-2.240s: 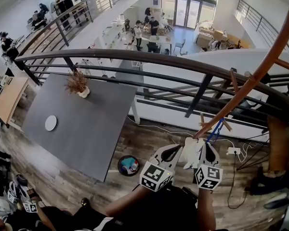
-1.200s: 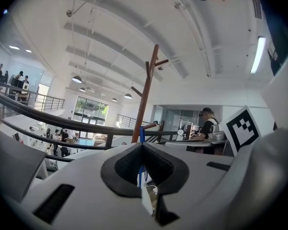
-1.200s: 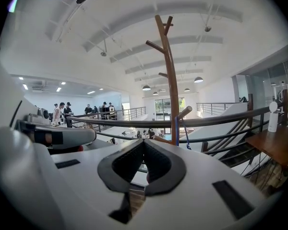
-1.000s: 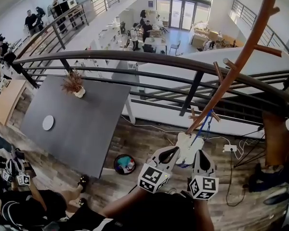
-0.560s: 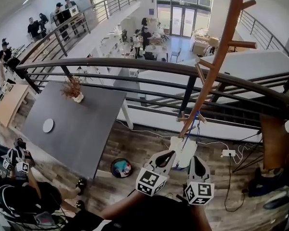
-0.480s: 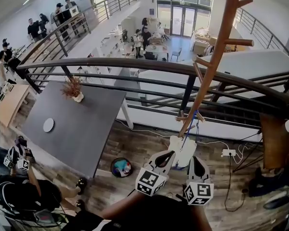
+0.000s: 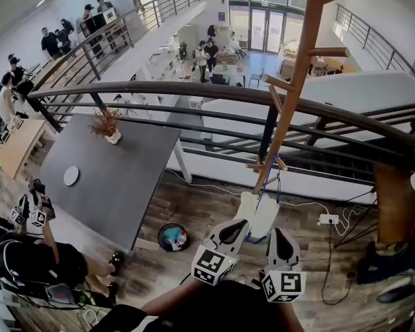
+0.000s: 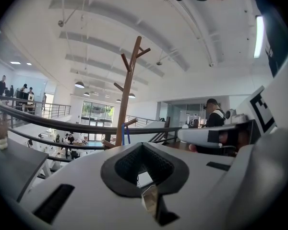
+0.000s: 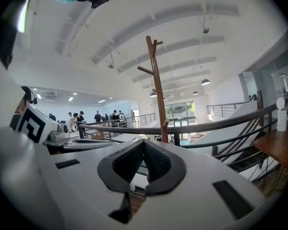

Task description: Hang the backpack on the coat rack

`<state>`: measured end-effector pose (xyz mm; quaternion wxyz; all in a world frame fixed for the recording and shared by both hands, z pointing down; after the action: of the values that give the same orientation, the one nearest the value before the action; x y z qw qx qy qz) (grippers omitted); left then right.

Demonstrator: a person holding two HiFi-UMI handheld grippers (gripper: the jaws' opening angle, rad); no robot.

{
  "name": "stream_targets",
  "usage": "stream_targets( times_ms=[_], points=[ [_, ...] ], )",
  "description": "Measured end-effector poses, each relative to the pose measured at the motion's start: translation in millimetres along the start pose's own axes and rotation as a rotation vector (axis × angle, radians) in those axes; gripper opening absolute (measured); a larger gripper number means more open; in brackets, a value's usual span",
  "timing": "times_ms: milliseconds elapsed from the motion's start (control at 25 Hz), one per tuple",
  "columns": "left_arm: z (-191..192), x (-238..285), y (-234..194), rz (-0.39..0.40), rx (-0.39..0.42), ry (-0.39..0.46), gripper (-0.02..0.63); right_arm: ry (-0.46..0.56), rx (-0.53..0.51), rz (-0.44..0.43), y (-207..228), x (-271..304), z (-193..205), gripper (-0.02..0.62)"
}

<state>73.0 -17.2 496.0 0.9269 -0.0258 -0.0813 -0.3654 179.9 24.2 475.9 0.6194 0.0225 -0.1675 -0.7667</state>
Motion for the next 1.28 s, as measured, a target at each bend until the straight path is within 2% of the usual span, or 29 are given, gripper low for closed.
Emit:
stream_targets(
  times_ms=[480, 1280],
  points=[
    [-21.3, -34.8, 6.8, -0.022, 0.004, 0.064, -0.002, 0.050, 0.034, -0.011, -15.7, -33.8, -10.5, 0.012],
    [-16.3, -41.3, 8.8, -0.018, -0.020, 0.065, -0.002, 0.066, 0.009, -0.017, -13.4, -40.4, -14.9, 0.012]
  ],
)
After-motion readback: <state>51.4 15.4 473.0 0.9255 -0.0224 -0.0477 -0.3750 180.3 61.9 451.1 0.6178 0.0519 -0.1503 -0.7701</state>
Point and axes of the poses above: the fingertips, and each gripper's own axes: x forward along the fingers, y to its right, z out of its underside, the point moved 3 cm from there along -x, backward along the fingers, and after that the axes turned 9 degrees about x, right-handed, at the moved point
